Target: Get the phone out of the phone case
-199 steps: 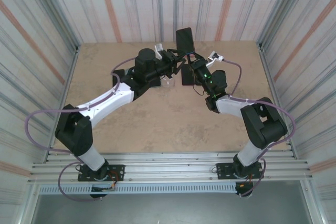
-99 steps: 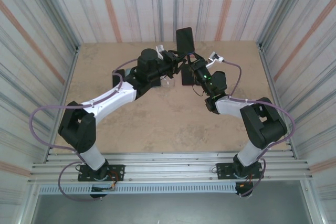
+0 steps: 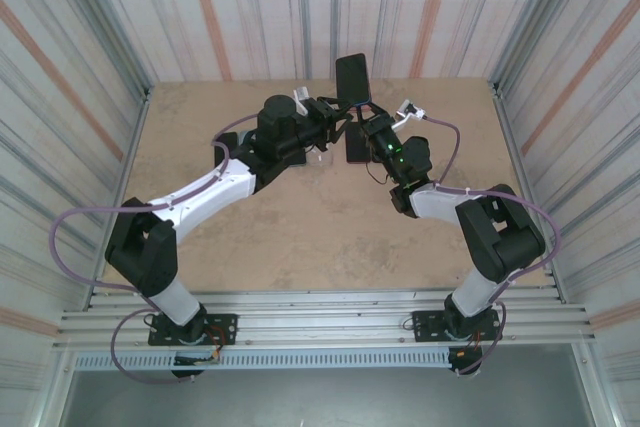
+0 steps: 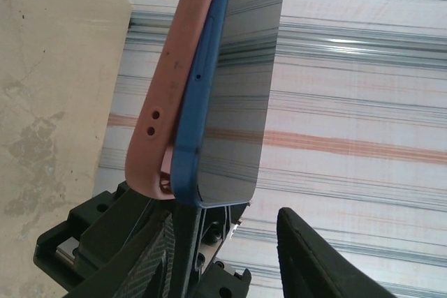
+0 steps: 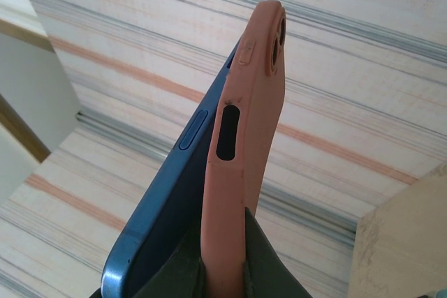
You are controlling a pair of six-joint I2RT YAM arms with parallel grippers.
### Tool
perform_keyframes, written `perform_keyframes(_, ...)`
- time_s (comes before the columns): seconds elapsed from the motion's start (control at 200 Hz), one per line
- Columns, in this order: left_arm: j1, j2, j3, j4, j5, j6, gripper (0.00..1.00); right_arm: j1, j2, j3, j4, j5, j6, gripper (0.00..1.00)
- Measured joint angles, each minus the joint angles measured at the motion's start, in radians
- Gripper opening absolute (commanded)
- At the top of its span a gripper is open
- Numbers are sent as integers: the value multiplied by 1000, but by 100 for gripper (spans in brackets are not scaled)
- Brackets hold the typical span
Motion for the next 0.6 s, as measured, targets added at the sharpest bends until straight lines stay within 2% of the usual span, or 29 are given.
perform_keyframes(0.291, 2, 0, 0, 19, 0, -18, 38, 0, 0, 0, 0, -4, 0, 0)
perform_keyframes(0.601, 15, 14, 0, 35, 0, -18, 39, 0, 0, 0, -2, -6, 0, 0)
